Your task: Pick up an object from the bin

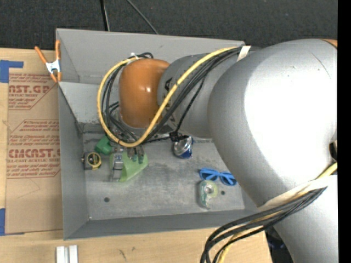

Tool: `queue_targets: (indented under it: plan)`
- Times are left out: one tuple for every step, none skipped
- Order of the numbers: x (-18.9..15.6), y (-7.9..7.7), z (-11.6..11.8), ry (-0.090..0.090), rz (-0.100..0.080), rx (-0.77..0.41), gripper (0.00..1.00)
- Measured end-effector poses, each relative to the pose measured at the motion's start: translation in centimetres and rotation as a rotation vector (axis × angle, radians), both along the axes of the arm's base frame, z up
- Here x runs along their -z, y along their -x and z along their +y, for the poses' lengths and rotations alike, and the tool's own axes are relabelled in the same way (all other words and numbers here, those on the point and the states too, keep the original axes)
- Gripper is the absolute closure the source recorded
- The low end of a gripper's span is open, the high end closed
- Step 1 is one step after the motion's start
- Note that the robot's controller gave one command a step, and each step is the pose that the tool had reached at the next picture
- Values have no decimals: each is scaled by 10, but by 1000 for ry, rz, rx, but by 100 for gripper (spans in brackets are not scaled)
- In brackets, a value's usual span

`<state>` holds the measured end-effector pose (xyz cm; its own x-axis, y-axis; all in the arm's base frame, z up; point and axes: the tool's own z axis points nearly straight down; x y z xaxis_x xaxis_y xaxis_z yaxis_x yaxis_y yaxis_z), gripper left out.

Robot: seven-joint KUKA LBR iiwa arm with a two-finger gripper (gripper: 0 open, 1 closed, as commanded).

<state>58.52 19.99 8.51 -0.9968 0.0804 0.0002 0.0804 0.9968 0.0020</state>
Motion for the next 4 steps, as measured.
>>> queue_targets:
  plan:
    - [16,24,-67,4,1,-326,0]
    - [16,23,-65,1,-1,-328,100]
    - [-105,8,-79,2,-12,-384,100]
    - [-217,10,-76,2,-13,-381,100]
